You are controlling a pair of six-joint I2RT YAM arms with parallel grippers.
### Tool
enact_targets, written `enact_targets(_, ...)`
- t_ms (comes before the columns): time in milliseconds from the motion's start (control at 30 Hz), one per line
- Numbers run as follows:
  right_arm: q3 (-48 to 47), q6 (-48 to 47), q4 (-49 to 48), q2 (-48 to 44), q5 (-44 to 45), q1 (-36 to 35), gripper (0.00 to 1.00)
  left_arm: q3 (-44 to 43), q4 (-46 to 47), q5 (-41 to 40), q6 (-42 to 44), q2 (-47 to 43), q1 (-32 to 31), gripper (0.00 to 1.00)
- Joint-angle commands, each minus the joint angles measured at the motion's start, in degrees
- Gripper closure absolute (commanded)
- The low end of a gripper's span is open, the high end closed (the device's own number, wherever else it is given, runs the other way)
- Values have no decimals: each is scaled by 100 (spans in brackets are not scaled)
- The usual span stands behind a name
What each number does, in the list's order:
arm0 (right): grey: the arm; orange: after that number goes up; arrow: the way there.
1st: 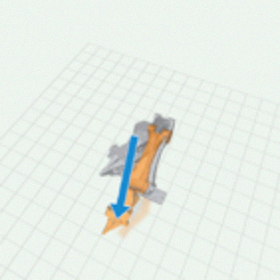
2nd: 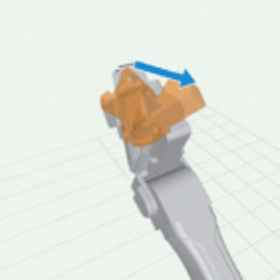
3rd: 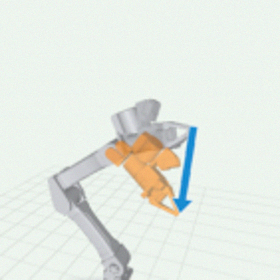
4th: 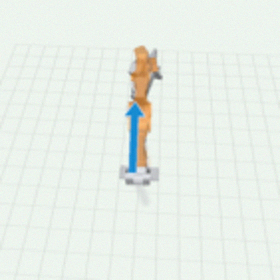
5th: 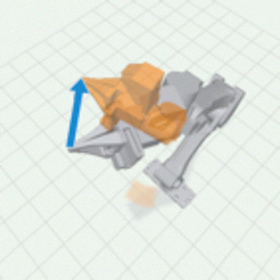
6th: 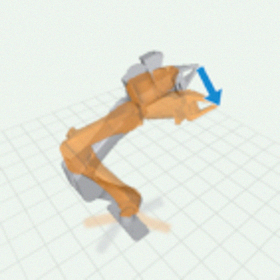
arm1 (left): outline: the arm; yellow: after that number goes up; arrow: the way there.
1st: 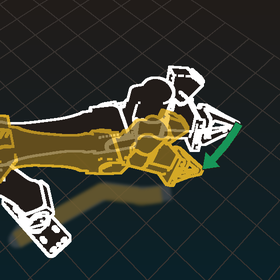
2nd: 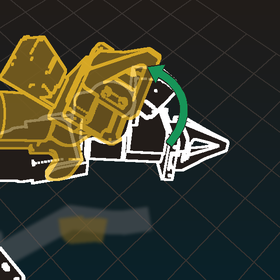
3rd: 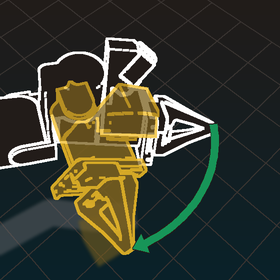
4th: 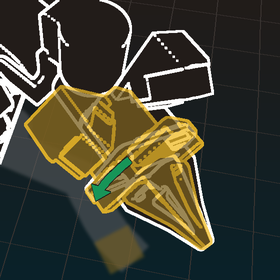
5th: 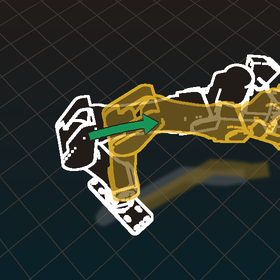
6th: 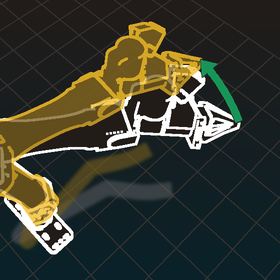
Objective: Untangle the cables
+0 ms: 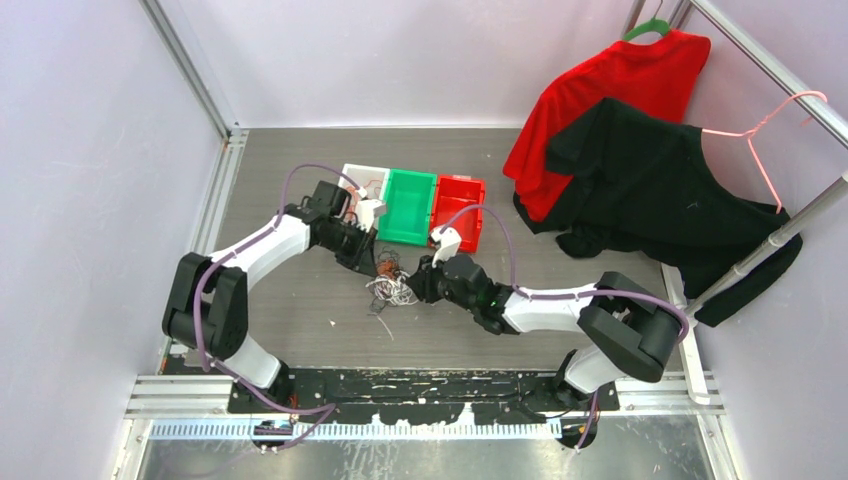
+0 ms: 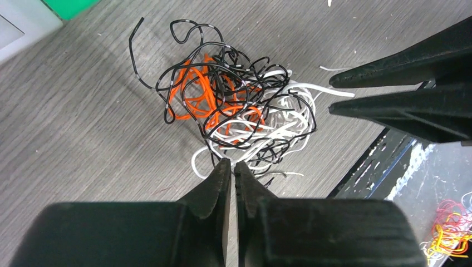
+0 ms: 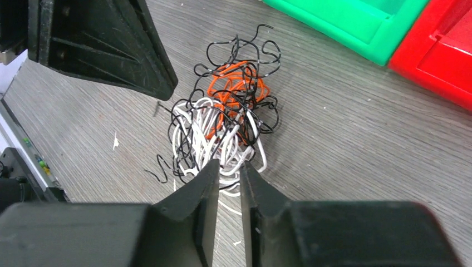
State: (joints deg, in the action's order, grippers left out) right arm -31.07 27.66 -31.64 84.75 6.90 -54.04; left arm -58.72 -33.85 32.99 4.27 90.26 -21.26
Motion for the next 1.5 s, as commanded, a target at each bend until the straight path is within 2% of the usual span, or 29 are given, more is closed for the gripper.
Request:
enact_targets(0,90,73,-420,-165,-40,115,79,-26,60,-62,156,-189,-11,96)
enact_targets(67,168,64,-430,-282,-35,164,84,-18,-77,-206,390,-359,-7,100)
enact_targets(267,380,-34,-196,-742,-15,283,99,76,-392,-718,1036,-1005,97,100)
enact_targets(400,618,-72,-56,-1087,117,315,99,48,-524,-1003,1312,-1246,178,100)
enact_targets(533,815,-88,135,-1386,266,324,99,-38,-700,-608,1226,-1228,217,97)
enact_targets(567,832,-86,200,-1417,293,324,98,-28,-690,-456,1153,-1191,218,92)
enact_targets(600,815,-85,332,-1421,321,323,94,-14,-667,-312,1074,-1142,203,86)
enact_targets(667,706,-133,690,-1391,396,324,69,-35,-640,-151,965,-978,129,73)
enact_targets(767,636,-185,832,-1537,590,324,50,-122,-621,-27,859,-741,-36,61)
enact_targets(900,226,-365,1025,-1767,804,345,38,-151,-397,139,602,-597,-72,53)
enact_targets(1000,-485,-343,1426,-1419,627,401,35,-234,-424,132,500,-547,-72,52)
enact_targets(1167,-1594,-16,2244,-270,386,344,34,-329,-507,128,444,-732,153,53)
enact_targets(1400,-1994,223,2500,644,302,126,46,-534,-745,173,596,-975,775,55)
enact_targets(1467,-2130,259,2631,875,243,86,52,-583,-805,209,648,-1005,884,55)
